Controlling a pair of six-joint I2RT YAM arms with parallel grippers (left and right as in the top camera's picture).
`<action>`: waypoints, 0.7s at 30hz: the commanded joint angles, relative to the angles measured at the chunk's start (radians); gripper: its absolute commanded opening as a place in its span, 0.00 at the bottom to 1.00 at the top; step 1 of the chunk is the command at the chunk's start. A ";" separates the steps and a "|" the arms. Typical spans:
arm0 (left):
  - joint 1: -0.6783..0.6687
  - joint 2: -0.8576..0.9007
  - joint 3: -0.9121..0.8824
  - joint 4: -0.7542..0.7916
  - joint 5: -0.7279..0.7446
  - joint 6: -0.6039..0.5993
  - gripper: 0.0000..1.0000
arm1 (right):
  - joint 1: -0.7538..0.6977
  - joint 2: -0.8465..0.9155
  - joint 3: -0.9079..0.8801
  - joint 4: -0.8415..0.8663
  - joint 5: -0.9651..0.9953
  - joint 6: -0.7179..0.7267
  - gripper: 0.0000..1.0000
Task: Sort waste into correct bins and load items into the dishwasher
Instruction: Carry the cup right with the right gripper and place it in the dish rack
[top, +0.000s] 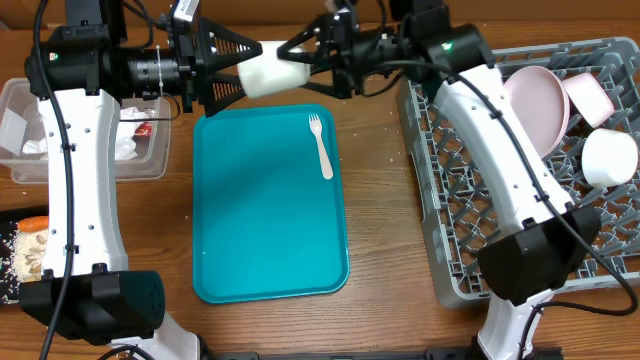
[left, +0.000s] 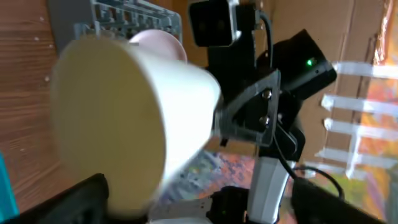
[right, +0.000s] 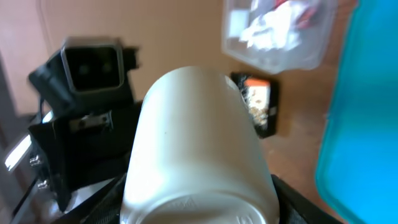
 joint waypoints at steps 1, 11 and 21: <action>0.006 0.004 0.018 -0.001 -0.076 0.020 1.00 | -0.053 -0.006 0.007 -0.044 0.106 -0.107 0.58; -0.003 0.005 0.017 -0.148 -0.574 0.108 1.00 | -0.253 -0.006 0.007 -0.299 0.307 -0.365 0.58; -0.049 0.006 -0.092 -0.165 -0.912 0.108 1.00 | -0.555 -0.006 0.007 -0.580 0.787 -0.556 0.60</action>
